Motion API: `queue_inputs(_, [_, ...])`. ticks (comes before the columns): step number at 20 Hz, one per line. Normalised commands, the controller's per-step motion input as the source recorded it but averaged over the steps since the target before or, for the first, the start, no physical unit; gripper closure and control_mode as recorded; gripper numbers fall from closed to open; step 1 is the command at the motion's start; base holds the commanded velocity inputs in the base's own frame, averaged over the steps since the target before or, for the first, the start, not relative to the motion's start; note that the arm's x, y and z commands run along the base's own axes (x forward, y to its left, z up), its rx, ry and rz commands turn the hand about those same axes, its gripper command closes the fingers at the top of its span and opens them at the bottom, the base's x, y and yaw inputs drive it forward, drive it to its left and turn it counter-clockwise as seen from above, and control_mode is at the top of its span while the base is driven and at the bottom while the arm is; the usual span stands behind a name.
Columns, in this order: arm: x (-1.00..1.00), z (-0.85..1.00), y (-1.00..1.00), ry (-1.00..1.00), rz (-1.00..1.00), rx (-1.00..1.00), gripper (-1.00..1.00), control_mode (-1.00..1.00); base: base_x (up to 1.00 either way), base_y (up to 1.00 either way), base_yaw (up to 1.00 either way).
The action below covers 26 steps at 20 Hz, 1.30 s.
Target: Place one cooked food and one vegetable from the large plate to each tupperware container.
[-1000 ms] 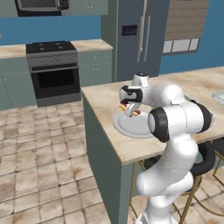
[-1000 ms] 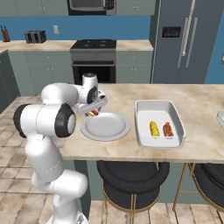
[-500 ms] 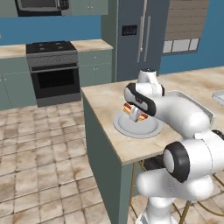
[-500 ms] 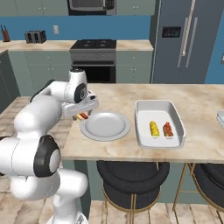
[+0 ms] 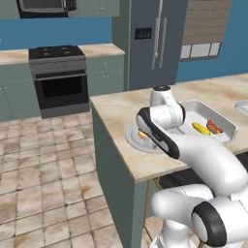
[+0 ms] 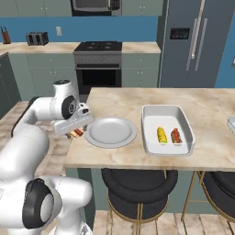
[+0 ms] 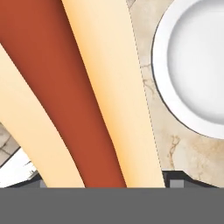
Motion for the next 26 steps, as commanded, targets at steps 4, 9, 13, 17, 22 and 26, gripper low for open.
queue_inputs(4, [0.0, 0.0, 0.0, 0.0, 0.0, 0.0, 1.0, -1.0, 0.0, 0.0, 0.0])
queue_inputs(9, [-0.1, 0.0, -0.01, 0.0, 0.0, 0.0, 1.0, 1.0, -0.11, -0.05, -0.01])
queue_inputs(13, [0.0, 0.0, 0.0, 0.0, 0.0, 0.0, 1.0, 1.0, -0.75, -0.37, -0.08])
queue_inputs(17, [0.0, 0.0, 0.0, 0.0, 0.0, 0.0, 1.0, 1.0, -0.88, -0.8, -0.05])
queue_inputs(22, [0.0, 0.0, 0.0, 0.0, 0.0, 0.0, 1.0, 1.0, -0.02, -1.0, 0.0])
queue_inputs(26, [0.0, 0.0, 0.0, 0.0, 0.0, 0.0, 1.0, 1.0, 0.15, -1.0, 0.12])
